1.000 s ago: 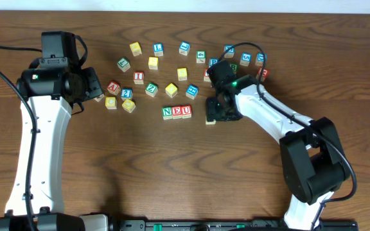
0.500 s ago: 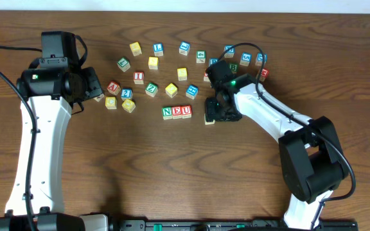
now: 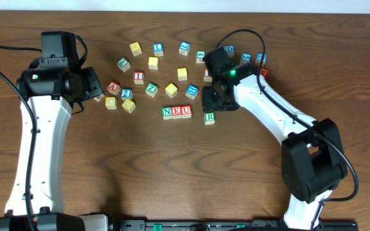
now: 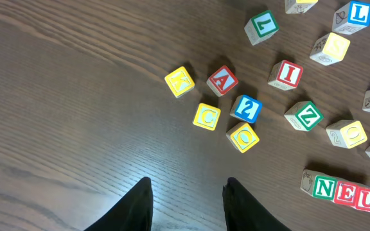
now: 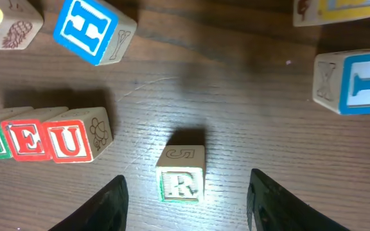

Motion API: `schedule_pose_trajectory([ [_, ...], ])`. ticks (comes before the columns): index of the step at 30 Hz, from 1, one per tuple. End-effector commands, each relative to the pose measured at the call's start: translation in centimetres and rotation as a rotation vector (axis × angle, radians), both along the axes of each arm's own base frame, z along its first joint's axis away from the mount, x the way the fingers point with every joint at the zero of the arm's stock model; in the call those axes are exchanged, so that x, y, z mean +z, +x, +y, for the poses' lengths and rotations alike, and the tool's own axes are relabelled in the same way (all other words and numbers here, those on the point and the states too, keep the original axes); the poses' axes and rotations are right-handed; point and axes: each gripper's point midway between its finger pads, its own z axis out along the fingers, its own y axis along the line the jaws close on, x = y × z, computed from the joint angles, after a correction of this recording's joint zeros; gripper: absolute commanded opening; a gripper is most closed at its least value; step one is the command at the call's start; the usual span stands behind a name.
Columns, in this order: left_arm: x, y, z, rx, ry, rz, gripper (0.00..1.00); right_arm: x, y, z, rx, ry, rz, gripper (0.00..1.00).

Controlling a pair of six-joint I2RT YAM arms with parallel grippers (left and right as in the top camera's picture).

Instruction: Spell out NEURIPS

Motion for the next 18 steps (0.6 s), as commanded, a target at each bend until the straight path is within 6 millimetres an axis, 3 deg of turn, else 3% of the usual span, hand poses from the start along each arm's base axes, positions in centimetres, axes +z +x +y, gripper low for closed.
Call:
schedule_pose_trajectory([
  [1,0.3,0.0,0.3,-0.011,0.018,-0.005,0.36,-1.9,-1.0,0.6,0.032,-0.032,0.038,0.55],
  [5,0.3,0.0,0.3,-0.011,0.018,-0.005,0.36,-2.8,-1.1,1.2,0.059,-0.041,0.04,0.53],
  [12,0.3,0.0,0.3,-0.011,0.018,-0.004,0.36,-4.9,-1.4,0.7,0.059,-0.093,0.071,0.45],
  [18,0.3,0.0,0.3,-0.011,0.018,-0.004,0.36,-5.0,-1.4,0.7,0.056,-0.093,0.073,0.28],
])
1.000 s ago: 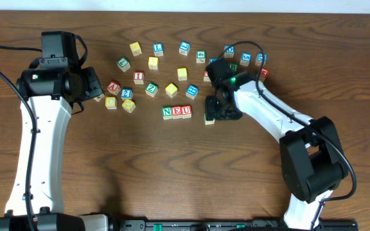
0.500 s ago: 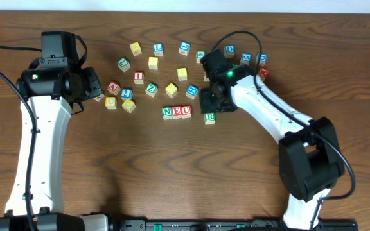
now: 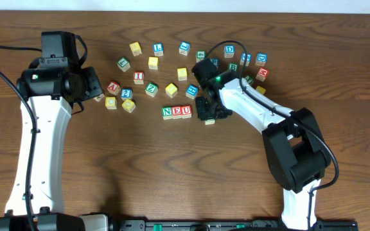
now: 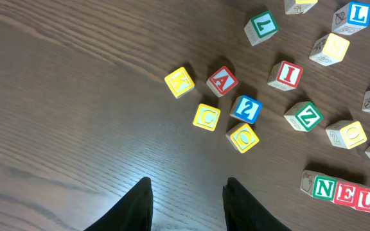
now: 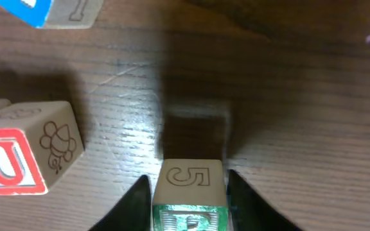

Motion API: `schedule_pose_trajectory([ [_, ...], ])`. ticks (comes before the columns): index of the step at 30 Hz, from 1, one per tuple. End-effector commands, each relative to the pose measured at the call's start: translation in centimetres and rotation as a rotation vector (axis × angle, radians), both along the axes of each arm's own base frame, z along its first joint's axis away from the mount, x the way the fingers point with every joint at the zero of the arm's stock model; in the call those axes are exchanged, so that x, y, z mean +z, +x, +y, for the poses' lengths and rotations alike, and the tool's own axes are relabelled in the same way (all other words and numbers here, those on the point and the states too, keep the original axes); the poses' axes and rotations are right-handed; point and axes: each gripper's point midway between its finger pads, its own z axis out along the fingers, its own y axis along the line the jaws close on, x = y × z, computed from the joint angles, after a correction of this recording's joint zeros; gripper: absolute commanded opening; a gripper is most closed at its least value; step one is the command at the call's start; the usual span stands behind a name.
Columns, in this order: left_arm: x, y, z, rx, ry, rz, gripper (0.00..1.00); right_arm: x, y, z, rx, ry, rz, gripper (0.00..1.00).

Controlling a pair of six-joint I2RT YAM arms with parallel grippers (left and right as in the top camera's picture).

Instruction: Spell out NEURIPS

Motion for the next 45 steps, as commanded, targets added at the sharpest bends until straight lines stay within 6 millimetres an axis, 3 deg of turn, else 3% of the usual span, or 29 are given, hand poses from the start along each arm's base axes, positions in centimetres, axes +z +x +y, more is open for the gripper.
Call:
schedule_pose_trajectory([
  [1,0.2,-0.1,0.3,-0.011,0.018,-0.002,0.36,-0.4,-0.1,-0.1,0.003,-0.015,0.001,0.27],
  [14,0.2,0.0,0.3,-0.011,0.018,-0.004,0.36,0.5,3.1,2.5,-0.009,0.076,-0.144,0.16],
  [22,0.0,0.0,0.3,-0.011,0.017,0.002,0.36,0.2,3.1,3.5,-0.001,0.056,-0.177,0.17],
  [45,-0.1,0.1,0.3,-0.011,0.017,0.004,0.36,0.0,2.5,3.2,-0.017,0.044,-0.151,0.38],
])
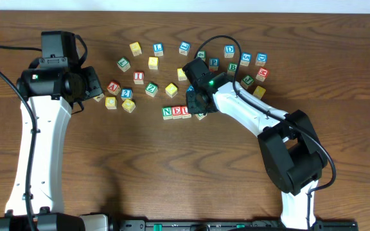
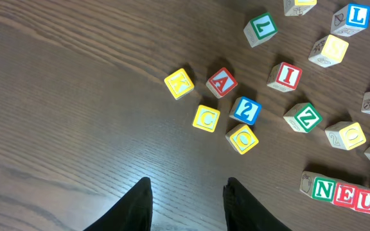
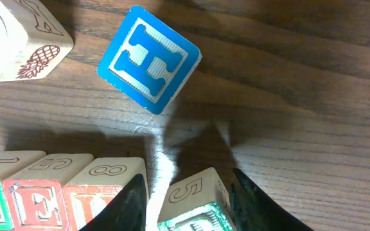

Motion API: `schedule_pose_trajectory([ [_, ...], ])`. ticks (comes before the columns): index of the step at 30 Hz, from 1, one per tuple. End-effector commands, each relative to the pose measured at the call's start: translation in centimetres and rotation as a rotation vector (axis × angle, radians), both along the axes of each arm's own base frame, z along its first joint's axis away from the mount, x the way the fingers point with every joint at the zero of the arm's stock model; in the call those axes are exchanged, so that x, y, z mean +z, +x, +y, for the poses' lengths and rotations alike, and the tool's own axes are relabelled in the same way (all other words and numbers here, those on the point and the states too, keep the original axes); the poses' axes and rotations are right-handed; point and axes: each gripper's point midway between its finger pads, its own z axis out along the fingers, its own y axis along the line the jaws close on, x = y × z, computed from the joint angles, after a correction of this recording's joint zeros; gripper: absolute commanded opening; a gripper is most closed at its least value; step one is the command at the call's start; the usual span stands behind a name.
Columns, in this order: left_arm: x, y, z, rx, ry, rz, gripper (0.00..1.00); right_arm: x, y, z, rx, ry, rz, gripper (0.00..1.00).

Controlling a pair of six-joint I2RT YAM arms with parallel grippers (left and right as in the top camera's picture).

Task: Spell out NEURIPS
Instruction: 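Lower the R block right of the U and open the gripper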

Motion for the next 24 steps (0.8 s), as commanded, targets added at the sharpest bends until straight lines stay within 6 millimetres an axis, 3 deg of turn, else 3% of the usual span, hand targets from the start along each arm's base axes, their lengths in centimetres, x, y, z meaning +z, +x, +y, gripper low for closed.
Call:
schedule_pose_trajectory([
  [1,-0.1,0.0,0.3,-0.011,0.017,0.008,0.36,-0.8,-0.2,-0.1,-0.005,-0.019,0.011,0.38],
  [6,-0.1,0.0,0.3,-0.011,0.017,0.008,0.36,0.0,0.5,0.0,-0.012,-0.006,-0.008,0.36],
  [12,-0.1,0.0,0.3,-0.011,0.017,0.008,0.36,3.8,1.5,-1.8,-0.055,-0.005,-0.01,0.34],
  [14,-0.1,0.0,0.3,-0.011,0.017,0.008,0.36,4.2,1.3,-2.5,-0.064,-0.018,0.009,0.32],
  [20,-0.1,0.0,0.3,-0.011,0.017,0.008,0.36,3.1,-0.8,-3.8,-0.049,-0.069,0.09,0.28],
  [24,-0.1,0.0,0.3,-0.011,0.017,0.008,0.36,1.4,-2.8,-3.9,-0.027,-0.099,0.142,0.2],
])
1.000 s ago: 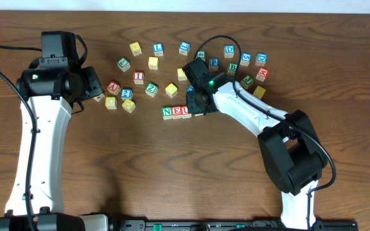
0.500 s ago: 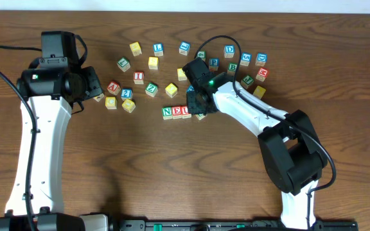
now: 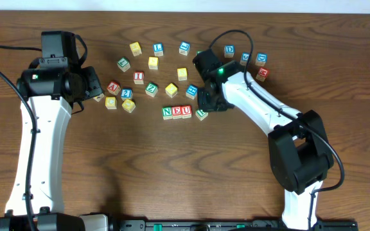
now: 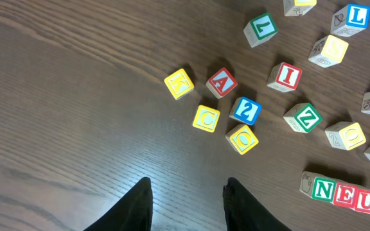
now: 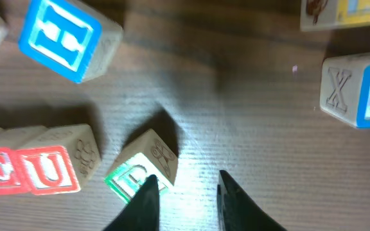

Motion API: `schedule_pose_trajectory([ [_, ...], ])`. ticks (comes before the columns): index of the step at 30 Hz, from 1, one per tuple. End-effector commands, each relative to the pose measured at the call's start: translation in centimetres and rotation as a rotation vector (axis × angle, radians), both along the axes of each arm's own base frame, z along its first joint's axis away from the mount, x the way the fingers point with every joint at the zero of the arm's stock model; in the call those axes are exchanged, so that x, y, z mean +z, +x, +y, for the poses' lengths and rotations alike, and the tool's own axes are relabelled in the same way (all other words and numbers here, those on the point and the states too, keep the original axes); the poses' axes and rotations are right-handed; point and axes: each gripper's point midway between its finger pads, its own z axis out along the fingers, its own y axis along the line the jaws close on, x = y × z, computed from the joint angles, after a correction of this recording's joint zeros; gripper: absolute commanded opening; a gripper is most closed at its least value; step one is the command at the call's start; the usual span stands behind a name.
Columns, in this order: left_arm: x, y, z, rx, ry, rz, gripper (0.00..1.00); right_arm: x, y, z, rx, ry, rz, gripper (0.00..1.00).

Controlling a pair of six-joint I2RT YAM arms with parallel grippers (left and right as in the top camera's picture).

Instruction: Spell out NEURIPS

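Observation:
The row N E U (image 3: 176, 112) lies mid-table, its U block (image 5: 55, 168) at the right end. The green R block (image 5: 140, 168) sits right beside the U, turned askew, one corner towards it; overhead, the R block (image 3: 201, 115) sits slightly below the row's line. My right gripper (image 5: 186, 202) is narrowly open over bare wood just right of the R, left fingertip (image 5: 148, 199) at the block's edge. My left gripper (image 4: 188, 205) stands open and empty over bare table at the left. The red I block (image 4: 286, 75) lies among the loose blocks.
Loose letter blocks are scattered behind the row: a blue H (image 5: 66, 38) above the U, a blue-faced block with a carved X (image 5: 358, 86) at the right, and K, A, C, 2, O, Z (image 4: 304, 115) to the left. Bare wood (image 3: 172, 173) fills the front.
My right gripper has let go of the R block. The block now rests askew on the table beside the U, outside the jaws, and the gripper sits a little further right.
The R block first lay alone below and right of the N E U row, under my open right gripper. Then the gripper was shut on it, then held it tilted at the U's right end. Now it lies released there, rotated. My left arm stayed still.

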Motion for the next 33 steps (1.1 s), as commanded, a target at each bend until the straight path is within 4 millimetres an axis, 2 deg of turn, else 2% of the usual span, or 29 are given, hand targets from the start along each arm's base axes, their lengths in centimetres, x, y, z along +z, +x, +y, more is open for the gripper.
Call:
schedule_pose_trajectory([
  [1,-0.1,-0.1,0.3,-0.011,0.017,0.009,0.36,-0.8,-1.9,0.1,0.032,-0.018,0.031,0.17],
  [3,-0.1,-0.1,0.3,-0.012,0.017,0.009,0.36,-1.5,-2.6,0.2,0.043,-0.024,0.042,0.09],
  [5,-0.1,-0.1,0.3,-0.011,0.017,0.009,0.36,-1.9,-2.9,0.5,0.052,-0.024,0.041,0.09],
  [11,-0.1,-0.1,0.3,-0.011,0.016,0.009,0.36,-2.1,-2.7,1.6,0.073,-0.005,0.009,0.1],
  [33,-0.2,-0.1,0.2,-0.012,0.016,0.01,0.36,-1.9,-2.4,3.1,0.095,0.035,-0.018,0.11],
])
